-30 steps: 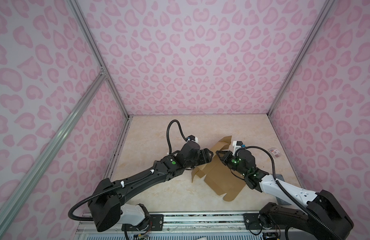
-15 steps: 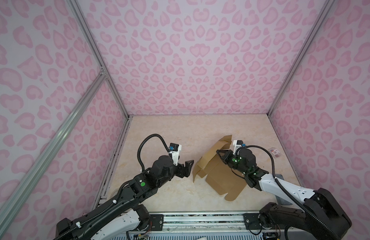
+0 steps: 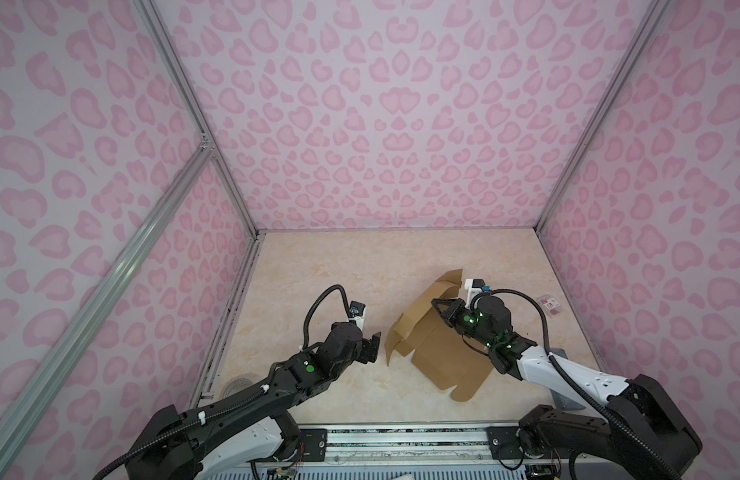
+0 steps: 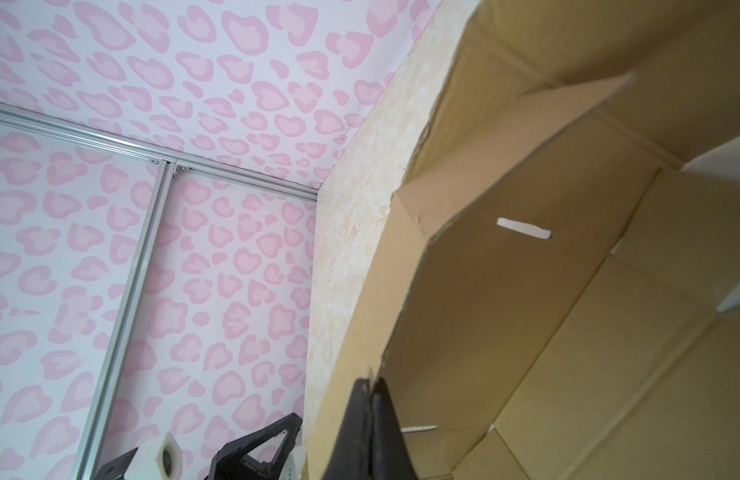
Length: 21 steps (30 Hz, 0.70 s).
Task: Fold the paper box
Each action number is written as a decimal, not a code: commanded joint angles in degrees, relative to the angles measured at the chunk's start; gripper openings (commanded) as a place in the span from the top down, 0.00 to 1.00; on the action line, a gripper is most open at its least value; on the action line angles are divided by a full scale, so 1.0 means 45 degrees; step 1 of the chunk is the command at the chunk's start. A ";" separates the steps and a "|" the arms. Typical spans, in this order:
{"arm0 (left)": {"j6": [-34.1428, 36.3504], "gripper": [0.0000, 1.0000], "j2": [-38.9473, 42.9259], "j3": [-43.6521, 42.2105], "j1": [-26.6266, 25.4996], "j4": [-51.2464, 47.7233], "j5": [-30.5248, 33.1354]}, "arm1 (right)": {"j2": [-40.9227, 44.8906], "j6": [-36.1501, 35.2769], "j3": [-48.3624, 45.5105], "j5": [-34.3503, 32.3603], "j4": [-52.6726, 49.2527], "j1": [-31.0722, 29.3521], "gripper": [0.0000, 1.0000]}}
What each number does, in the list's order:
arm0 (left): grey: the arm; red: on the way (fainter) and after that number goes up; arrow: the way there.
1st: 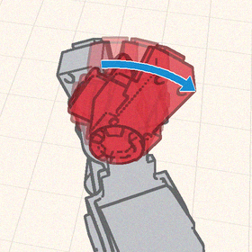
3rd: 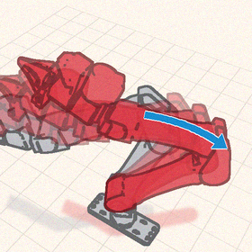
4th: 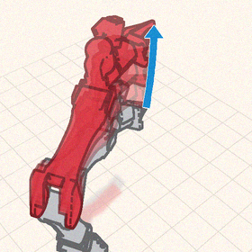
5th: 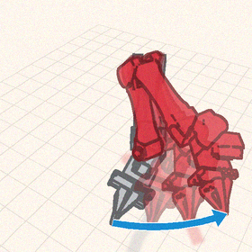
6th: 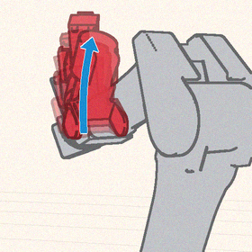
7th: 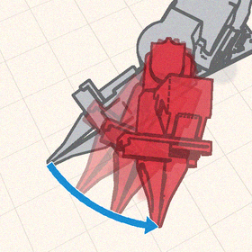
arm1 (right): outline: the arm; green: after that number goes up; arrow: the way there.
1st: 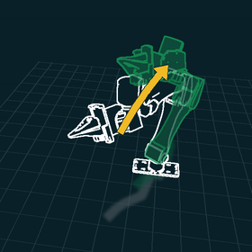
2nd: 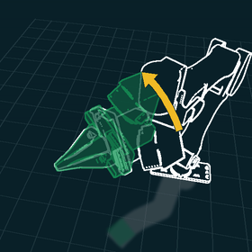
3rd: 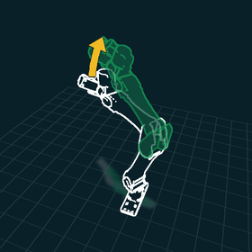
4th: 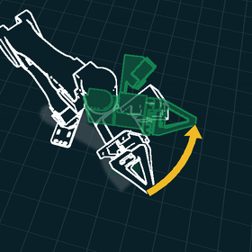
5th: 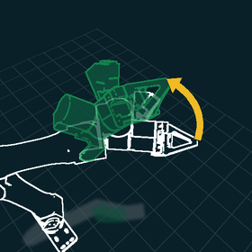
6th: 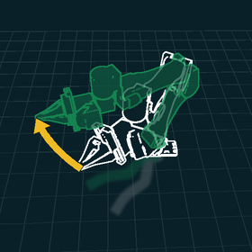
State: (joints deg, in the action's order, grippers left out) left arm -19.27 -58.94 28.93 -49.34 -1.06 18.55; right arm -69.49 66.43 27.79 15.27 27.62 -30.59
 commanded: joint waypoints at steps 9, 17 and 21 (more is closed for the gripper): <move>0.0490 0.13 -0.1527 -0.0088 -0.0031 0.3836 -0.2287 | -0.0236 -0.0173 -0.0286 0.0168 0.0229 0.0020 1.00; -0.0038 0.14 -0.1816 -0.0198 -0.0182 0.3936 -0.2975 | -0.0148 -0.0357 -0.0434 0.0123 0.0294 0.0064 1.00; -0.0097 0.14 -0.1532 -0.0315 -0.0295 0.3873 -0.3153 | 0.0002 -0.0485 -0.0360 0.0218 0.0311 0.0080 1.00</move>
State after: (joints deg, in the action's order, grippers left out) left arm -19.16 -66.81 27.83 -50.39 13.74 6.24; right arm -69.73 65.45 26.44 16.08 29.28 -30.26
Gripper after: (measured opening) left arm 0.864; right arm 0.048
